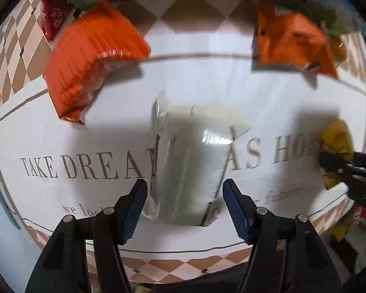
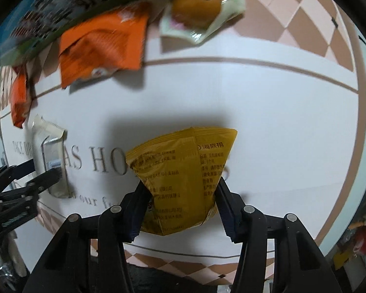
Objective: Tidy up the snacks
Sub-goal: 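Grasp the white wrapped pack with the left tool while the right tool grasps the yellow bag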
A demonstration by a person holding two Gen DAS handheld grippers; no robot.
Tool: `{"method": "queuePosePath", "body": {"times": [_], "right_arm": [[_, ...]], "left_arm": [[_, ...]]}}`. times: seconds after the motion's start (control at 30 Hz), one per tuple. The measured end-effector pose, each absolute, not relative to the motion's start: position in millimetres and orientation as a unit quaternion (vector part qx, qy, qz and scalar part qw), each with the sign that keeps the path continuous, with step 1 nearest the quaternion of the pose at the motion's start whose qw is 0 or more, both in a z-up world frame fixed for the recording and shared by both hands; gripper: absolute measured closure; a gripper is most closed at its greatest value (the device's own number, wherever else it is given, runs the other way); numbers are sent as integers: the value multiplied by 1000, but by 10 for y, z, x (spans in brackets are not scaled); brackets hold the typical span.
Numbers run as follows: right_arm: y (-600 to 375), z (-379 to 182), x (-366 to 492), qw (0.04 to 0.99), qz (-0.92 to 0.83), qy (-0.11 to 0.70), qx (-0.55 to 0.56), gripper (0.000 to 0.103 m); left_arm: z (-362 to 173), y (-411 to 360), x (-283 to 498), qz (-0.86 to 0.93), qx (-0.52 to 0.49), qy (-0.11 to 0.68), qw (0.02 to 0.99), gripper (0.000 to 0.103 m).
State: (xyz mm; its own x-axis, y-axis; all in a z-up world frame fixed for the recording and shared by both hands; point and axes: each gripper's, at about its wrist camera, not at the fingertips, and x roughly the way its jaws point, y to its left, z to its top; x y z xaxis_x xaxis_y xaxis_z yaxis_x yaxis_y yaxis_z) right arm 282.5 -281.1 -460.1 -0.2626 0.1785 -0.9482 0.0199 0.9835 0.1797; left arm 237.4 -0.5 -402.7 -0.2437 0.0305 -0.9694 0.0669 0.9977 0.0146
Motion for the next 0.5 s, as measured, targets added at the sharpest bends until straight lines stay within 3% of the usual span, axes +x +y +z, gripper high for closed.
{"method": "queuePosePath", "body": {"times": [0.3, 0.5], "right_arm": [[-2694, -4639, 2781, 607, 45, 791, 61, 46], [-2442, -4521, 2675, 620, 48, 782, 53, 55]], "left_arm": [[-4077, -62, 2125, -1, 31, 769, 638, 46], [-3893, -297, 2030, -4, 17, 760, 650, 52]]}}
